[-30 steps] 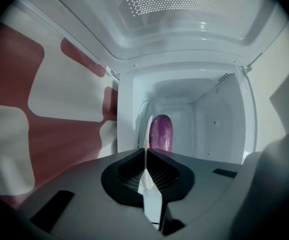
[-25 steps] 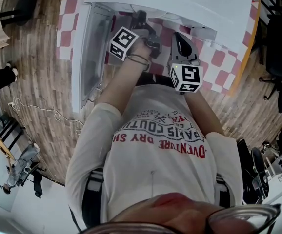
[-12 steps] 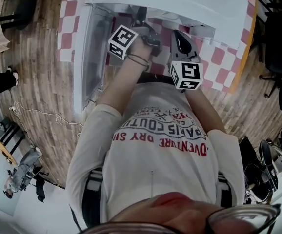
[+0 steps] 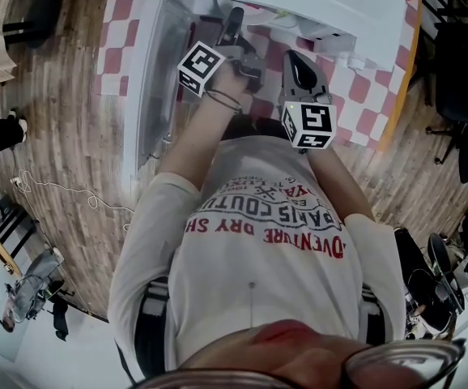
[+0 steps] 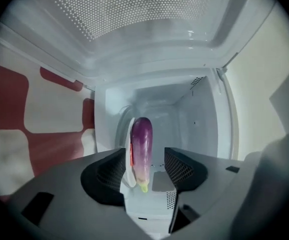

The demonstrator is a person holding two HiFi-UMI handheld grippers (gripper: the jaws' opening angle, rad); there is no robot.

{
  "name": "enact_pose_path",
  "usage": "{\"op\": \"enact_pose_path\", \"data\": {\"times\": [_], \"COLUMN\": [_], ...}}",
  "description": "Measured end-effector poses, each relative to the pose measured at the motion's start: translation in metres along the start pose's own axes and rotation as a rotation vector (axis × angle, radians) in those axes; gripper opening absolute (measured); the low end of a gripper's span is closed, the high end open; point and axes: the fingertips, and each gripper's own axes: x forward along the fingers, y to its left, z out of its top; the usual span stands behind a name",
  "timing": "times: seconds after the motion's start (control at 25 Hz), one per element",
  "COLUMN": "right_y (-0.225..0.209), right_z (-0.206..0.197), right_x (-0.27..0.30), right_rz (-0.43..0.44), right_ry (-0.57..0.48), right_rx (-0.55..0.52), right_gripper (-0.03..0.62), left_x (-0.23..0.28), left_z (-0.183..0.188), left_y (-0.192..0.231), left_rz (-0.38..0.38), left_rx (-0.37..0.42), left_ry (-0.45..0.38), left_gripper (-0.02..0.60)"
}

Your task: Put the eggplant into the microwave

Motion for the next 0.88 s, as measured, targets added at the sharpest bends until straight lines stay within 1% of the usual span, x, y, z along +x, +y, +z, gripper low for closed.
{"op": "enact_pose_path", "data": {"times": [0.12, 0.16, 0.2, 0.24, 0.28, 0.32, 0.4, 0.56, 0.72, 0.88], "right_y": [0.004, 0.005, 0.005, 0.006, 0.006, 0.005, 0.004, 0.006, 0.011, 0.017], "right_z": [0.004, 0.005, 0.006, 0.007, 0.007, 0.007, 0.006, 0.008, 0.012, 0.016], "right_x": [-0.009, -0.012, -0.016, -0.019, -0.023, -0.026, -0.031, -0.041, -0.047, -0.052], "right_rz": [-0.004, -0.007, -0.010, -0.014, -0.019, -0.025, -0.038, -0.054, -0.052, -0.049], "right_ry": [-0.015, -0.018, -0.020, -0.022, -0.023, -0.023, -0.023, -0.036, -0.050, -0.064], "right_rx": [-0.005, -0.007, -0.011, -0.014, -0.017, -0.018, -0.017, -0.018, -0.024, -0.029], "right_gripper": [0.026, 0.026, 0.026, 0.025, 0.026, 0.026, 0.026, 0.026, 0.026, 0.026], "left_x": [-0.004, -0.004, -0.003, 0.000, 0.003, 0.006, 0.008, -0.003, -0.015, -0.020], "left_z": [-0.003, -0.005, -0.006, -0.009, -0.012, -0.015, -0.019, -0.022, -0.031, -0.029], "left_y": [0.009, 0.010, 0.009, 0.005, 0.000, -0.005, -0.010, -0.007, -0.004, 0.000], "left_rz": [0.067, 0.070, 0.056, 0.031, 0.003, -0.020, -0.036, -0.018, -0.011, 0.011], "left_rx": [0.046, 0.058, 0.068, 0.076, 0.084, 0.093, 0.104, 0.086, 0.142, 0.198], "left_ry": [0.029, 0.038, 0.051, 0.068, 0.090, 0.115, 0.149, 0.152, 0.185, 0.211], "left_gripper": [0.261, 0.261, 0.273, 0.304, 0.357, 0.380, 0.382, 0.382, 0.382, 0.382]}}
